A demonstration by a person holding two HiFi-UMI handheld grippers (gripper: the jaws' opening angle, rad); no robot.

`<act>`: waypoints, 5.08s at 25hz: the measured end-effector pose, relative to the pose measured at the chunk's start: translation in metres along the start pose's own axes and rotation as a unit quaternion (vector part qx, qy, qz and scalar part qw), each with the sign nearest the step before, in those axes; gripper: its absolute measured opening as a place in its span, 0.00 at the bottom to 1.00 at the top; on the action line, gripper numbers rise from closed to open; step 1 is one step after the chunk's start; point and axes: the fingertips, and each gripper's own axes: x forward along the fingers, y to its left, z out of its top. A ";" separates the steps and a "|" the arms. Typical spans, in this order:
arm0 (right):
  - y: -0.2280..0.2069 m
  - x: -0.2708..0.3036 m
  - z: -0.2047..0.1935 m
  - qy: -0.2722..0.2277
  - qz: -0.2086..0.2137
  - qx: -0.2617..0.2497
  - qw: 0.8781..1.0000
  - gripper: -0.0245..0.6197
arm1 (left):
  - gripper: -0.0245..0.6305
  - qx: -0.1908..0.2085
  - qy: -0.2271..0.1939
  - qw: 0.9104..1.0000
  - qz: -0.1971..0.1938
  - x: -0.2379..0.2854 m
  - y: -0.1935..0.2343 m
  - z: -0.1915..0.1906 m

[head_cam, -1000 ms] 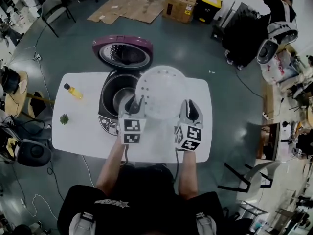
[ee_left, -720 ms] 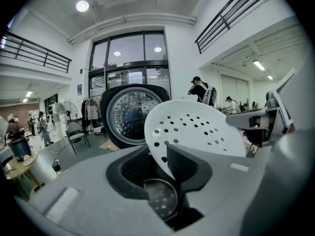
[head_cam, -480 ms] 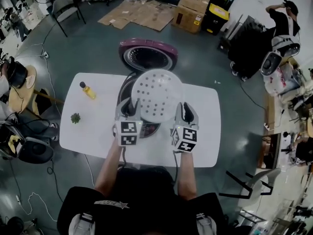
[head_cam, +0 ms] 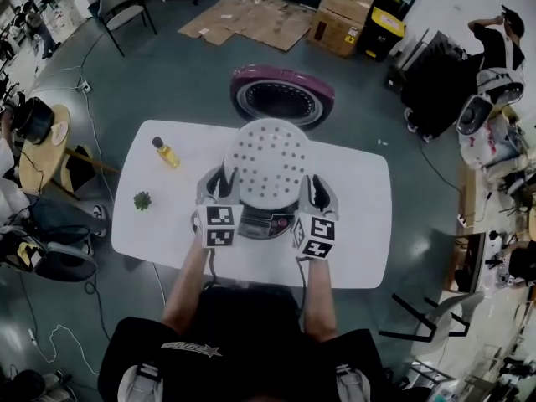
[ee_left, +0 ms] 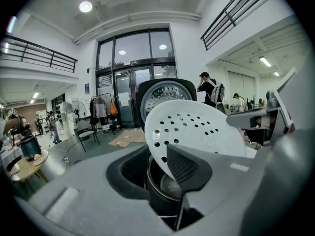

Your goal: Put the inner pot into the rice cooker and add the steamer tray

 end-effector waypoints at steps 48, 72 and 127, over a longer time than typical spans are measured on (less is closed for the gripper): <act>-0.002 0.060 -0.100 0.232 0.014 0.034 0.972 0.17 | 0.26 0.067 0.240 0.967 -0.046 0.072 -0.005 -0.096; -0.003 0.028 -0.037 0.126 -0.005 0.011 0.992 0.29 | 0.33 0.035 0.119 0.991 -0.053 0.042 0.000 -0.042; 0.032 -0.130 0.006 -0.077 -0.024 -0.031 0.996 0.05 | 0.06 0.031 -0.087 0.992 -0.082 -0.100 -0.008 -0.002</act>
